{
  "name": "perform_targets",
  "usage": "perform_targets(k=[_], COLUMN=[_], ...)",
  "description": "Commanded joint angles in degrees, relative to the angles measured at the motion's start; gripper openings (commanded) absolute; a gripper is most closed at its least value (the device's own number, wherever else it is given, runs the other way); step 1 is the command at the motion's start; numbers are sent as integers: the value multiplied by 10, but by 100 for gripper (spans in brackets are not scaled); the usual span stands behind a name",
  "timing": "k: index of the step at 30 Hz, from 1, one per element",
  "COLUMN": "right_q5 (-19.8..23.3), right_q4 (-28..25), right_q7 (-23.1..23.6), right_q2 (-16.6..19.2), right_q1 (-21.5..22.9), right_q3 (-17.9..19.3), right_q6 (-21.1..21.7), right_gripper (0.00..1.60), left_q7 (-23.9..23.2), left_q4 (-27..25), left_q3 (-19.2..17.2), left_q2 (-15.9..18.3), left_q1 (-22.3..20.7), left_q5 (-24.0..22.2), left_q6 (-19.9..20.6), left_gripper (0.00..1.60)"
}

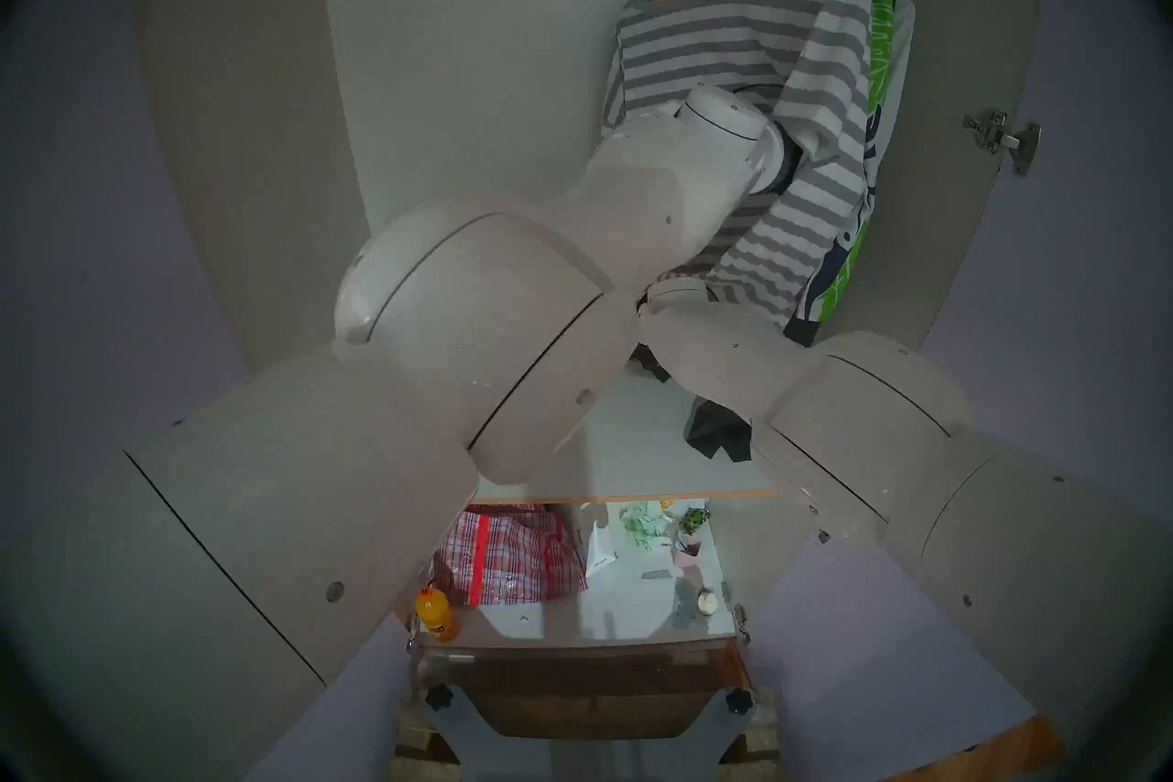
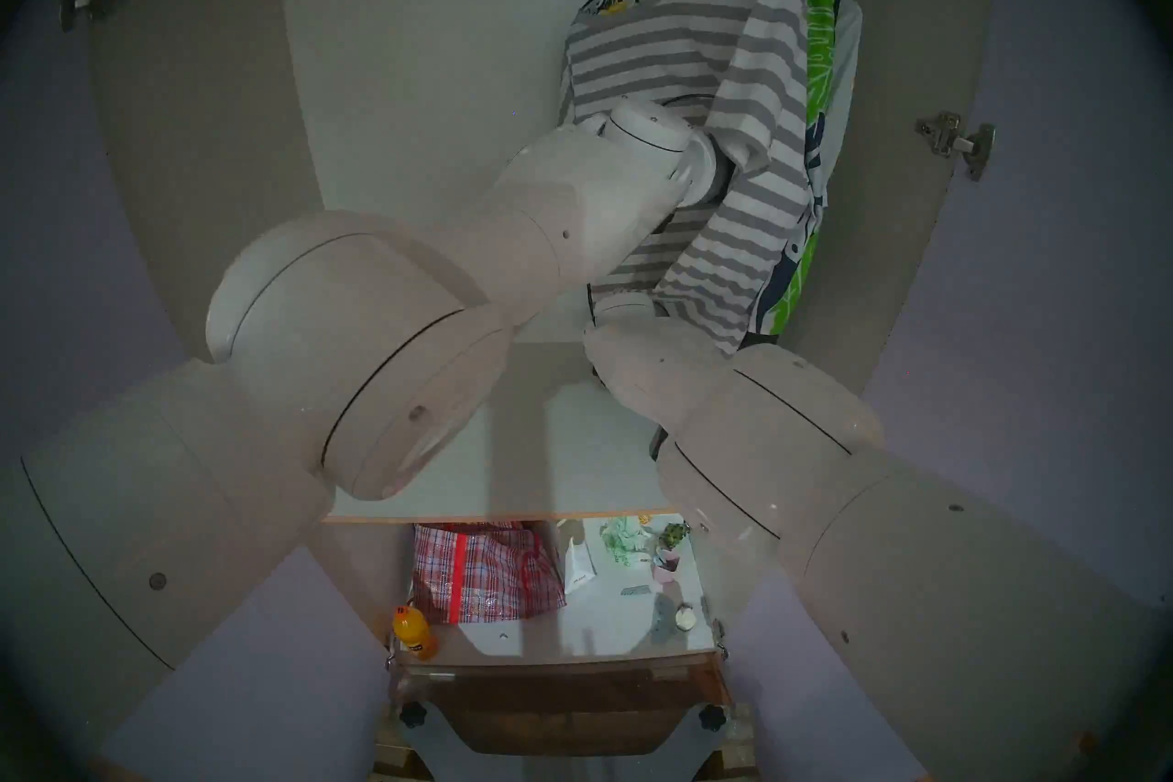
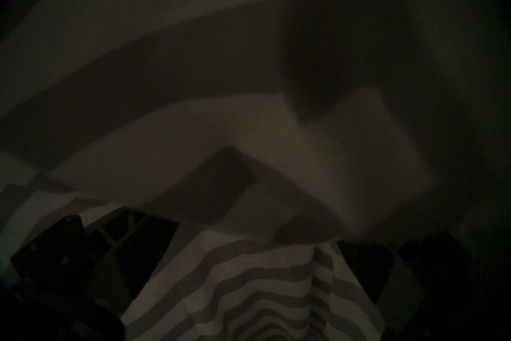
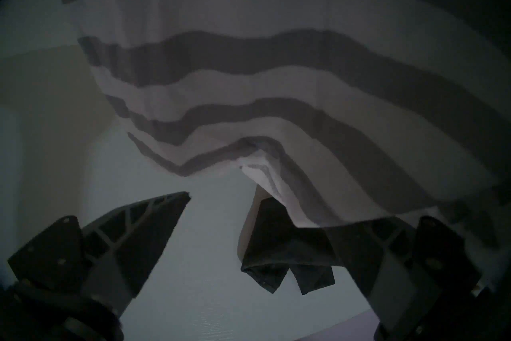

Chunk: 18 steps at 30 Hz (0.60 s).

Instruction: Move and arrange clothes and pants in the wardrobe

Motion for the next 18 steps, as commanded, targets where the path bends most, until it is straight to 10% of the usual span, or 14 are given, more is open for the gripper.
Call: perform_targets(k=[1, 18], right_q5=[-2, -2], right_q4=[-8, -8], right_q7=[-1, -2], right_q2=[0, -1], right_q1=[20, 26], right_q3=[-1, -1], right_q6=[-4, -5], right_gripper=[160, 160], left_q7=[-3, 27], left_q4=[2, 24], left_q3=[6, 45], left_q2=[32, 132], left_q1=[-29, -37], left_q5=[11, 50], left_q6=[-16, -34], left_gripper=[160, 160])
